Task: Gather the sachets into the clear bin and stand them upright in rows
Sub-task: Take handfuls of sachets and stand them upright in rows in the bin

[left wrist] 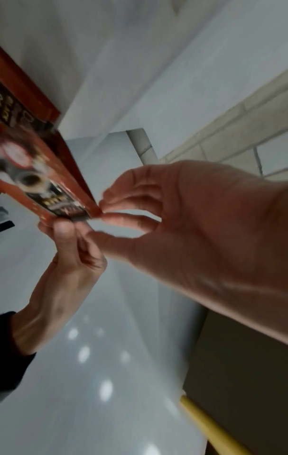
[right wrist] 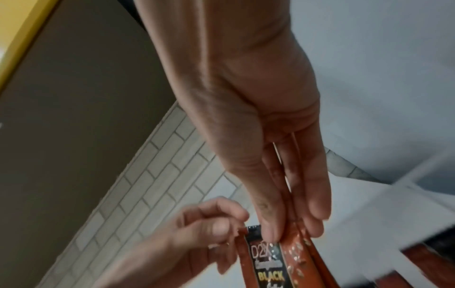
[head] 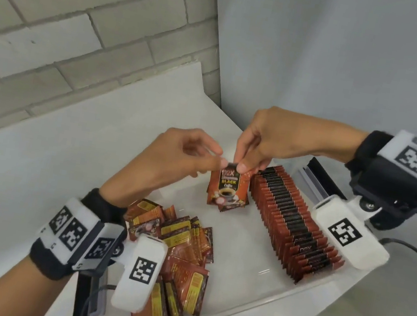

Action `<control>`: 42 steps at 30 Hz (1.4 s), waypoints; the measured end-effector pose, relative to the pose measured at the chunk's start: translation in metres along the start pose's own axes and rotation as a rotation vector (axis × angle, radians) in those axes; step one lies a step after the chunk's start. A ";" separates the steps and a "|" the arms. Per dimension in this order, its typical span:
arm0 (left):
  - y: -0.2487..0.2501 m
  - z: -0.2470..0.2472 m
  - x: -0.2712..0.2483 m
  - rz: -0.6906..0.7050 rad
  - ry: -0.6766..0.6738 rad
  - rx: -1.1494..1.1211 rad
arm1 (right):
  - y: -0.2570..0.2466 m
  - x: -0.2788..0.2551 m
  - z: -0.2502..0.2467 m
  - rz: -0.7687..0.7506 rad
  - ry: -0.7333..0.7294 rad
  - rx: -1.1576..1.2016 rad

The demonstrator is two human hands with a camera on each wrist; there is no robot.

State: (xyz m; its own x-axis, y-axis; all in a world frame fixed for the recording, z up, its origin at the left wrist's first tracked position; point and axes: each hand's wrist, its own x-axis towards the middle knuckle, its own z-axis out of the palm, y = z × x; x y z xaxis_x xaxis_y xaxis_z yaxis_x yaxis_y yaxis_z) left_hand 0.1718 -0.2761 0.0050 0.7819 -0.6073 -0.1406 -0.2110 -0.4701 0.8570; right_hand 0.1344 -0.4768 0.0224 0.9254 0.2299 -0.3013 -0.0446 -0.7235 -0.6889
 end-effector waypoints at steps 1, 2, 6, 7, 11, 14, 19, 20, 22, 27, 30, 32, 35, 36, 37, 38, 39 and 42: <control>-0.001 0.000 0.000 -0.032 -0.044 0.015 | 0.001 0.002 0.007 -0.005 -0.018 -0.058; -0.003 0.000 0.000 -0.078 -0.087 0.039 | 0.003 0.005 0.015 -0.008 -0.033 -0.129; -0.016 0.008 -0.002 -0.284 -0.205 0.084 | 0.010 0.016 0.036 0.018 -0.068 -0.333; -0.020 0.010 -0.004 -0.328 -0.253 0.070 | 0.011 0.017 0.039 0.019 -0.072 -0.367; -0.031 0.020 -0.011 -0.504 -0.347 -0.116 | 0.009 0.020 0.044 -0.017 -0.045 -0.495; -0.033 0.027 -0.010 -0.613 -0.278 -0.358 | 0.007 0.020 0.044 -0.012 -0.015 -0.535; -0.042 0.037 -0.009 -0.723 -0.187 -0.589 | 0.007 0.019 0.041 -0.018 0.029 -0.541; -0.043 0.039 -0.010 -0.744 -0.183 -0.628 | 0.006 0.017 0.039 -0.027 0.055 -0.536; -0.045 0.041 -0.010 -0.762 -0.164 -0.679 | 0.003 0.009 0.037 -0.046 0.083 -0.511; -0.051 0.048 -0.006 -0.704 -0.164 -0.721 | -0.004 -0.005 0.069 -0.019 -0.291 -0.551; -0.054 0.051 -0.002 -0.694 -0.194 -0.745 | 0.001 -0.002 0.085 0.070 -0.426 -0.655; -0.053 0.055 0.000 -0.682 -0.241 -0.721 | 0.004 0.001 0.087 0.103 -0.414 -0.668; -0.048 0.062 0.003 -0.659 -0.269 -0.688 | 0.006 0.002 0.085 0.120 -0.390 -0.672; -0.047 0.064 0.004 -0.648 -0.264 -0.682 | 0.006 0.002 0.084 0.128 -0.384 -0.666; -0.047 0.066 0.005 -0.637 -0.259 -0.675 | 0.007 0.001 0.083 0.136 -0.380 -0.656; -0.047 0.068 0.006 -0.629 -0.252 -0.668 | 0.007 0.001 0.081 0.143 -0.378 -0.644; -0.047 0.068 0.007 -0.627 -0.246 -0.664 | 0.007 0.001 0.079 0.148 -0.375 -0.634; -0.047 0.068 0.009 -0.619 -0.243 -0.676 | 0.007 0.001 0.075 0.143 -0.368 -0.611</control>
State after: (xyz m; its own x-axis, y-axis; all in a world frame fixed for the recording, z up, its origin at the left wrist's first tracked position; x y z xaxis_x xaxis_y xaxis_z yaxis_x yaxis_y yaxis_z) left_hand 0.1488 -0.3031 -0.0705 0.4815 -0.5269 -0.7004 0.6441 -0.3292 0.6905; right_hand 0.1065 -0.4331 -0.0324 0.7350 0.2320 -0.6371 0.1623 -0.9725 -0.1670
